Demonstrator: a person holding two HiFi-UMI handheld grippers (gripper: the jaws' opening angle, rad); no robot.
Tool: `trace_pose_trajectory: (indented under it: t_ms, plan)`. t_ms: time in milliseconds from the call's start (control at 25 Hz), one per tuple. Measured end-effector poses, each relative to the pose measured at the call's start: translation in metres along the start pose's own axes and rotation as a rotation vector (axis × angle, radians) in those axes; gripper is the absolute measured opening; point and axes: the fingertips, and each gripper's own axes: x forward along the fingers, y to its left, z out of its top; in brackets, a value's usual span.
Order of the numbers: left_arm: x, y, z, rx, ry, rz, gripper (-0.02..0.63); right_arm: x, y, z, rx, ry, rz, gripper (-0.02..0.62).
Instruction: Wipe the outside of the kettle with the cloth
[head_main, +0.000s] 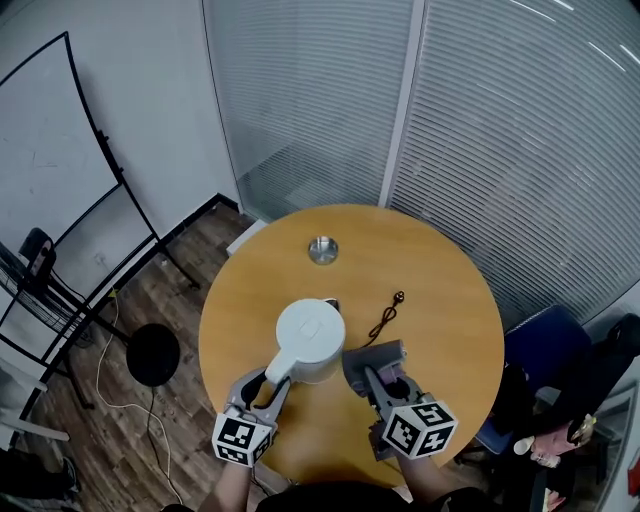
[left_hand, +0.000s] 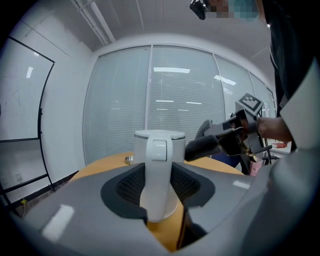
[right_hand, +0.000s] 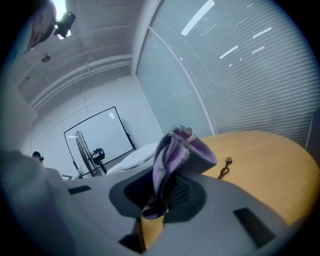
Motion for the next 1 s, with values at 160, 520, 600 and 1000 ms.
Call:
trace_pose_trajectory:
  t_ms: [160,520,600,1000]
  plan:
    - [0.001,0.000,-0.002,-0.013,-0.001,0.002,0.163,0.001,-0.002,0.027,0.020,-0.135,-0.045,0.041]
    - [0.002,-0.001,-0.001,-0.018,-0.001,0.012,0.161,0.044,0.010,-0.032,0.063,-0.029,-0.033,0.041]
    - [0.002,-0.001,-0.001,-0.017,-0.002,0.014,0.163,0.053,-0.002,-0.053,0.068,0.021,-0.061,0.041]
    - [0.002,-0.001,-0.001,-0.010,0.008,0.016,0.161,0.095,-0.051,-0.165,-0.036,0.340,-0.165,0.041]
